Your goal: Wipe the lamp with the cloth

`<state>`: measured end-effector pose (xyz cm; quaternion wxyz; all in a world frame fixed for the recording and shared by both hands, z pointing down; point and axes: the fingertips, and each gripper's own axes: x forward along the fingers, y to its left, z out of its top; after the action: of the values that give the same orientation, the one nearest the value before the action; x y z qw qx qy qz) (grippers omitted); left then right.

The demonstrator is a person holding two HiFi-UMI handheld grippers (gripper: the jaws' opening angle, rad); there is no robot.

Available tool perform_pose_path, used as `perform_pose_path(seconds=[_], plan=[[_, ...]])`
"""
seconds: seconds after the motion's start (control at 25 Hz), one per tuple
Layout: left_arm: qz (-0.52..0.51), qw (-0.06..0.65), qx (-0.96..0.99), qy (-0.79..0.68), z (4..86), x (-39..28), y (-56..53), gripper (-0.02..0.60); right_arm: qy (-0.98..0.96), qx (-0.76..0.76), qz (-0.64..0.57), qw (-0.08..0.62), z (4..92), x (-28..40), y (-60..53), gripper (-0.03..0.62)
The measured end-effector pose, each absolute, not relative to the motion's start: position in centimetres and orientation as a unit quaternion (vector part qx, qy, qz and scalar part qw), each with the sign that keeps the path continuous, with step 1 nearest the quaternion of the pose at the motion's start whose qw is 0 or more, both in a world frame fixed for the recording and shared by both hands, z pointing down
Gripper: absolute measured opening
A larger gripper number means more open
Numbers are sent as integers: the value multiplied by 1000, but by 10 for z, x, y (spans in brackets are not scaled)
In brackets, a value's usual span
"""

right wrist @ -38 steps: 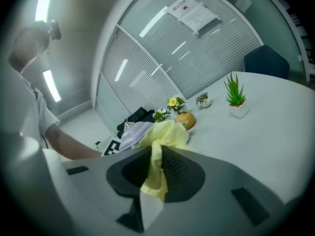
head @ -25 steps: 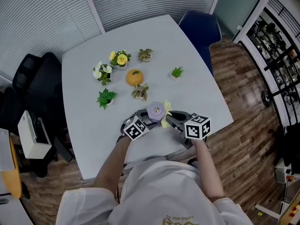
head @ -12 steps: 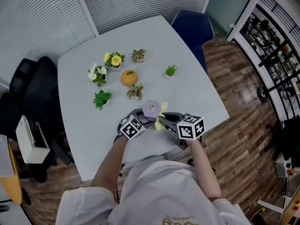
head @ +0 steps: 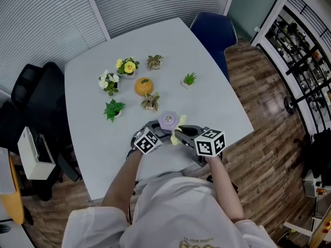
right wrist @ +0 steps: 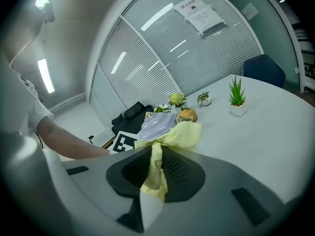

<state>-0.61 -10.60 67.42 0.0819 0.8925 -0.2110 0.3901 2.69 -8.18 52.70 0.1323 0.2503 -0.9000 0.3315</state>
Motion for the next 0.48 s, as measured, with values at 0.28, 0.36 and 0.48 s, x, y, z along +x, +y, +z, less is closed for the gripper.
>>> perform_pose_path(seconds=[0.28, 0.36, 0.48], plan=[[389, 82, 893, -210, 673, -6, -106, 284, -901, 249, 332, 128, 523, 27, -82, 71], [388, 81, 894, -210, 674, -6, -106, 284, -901, 250, 330, 128, 522, 27, -83, 71], [388, 80, 894, -210, 672, -6, -106, 284, -902, 251, 329, 124, 520, 28, -82, 71]])
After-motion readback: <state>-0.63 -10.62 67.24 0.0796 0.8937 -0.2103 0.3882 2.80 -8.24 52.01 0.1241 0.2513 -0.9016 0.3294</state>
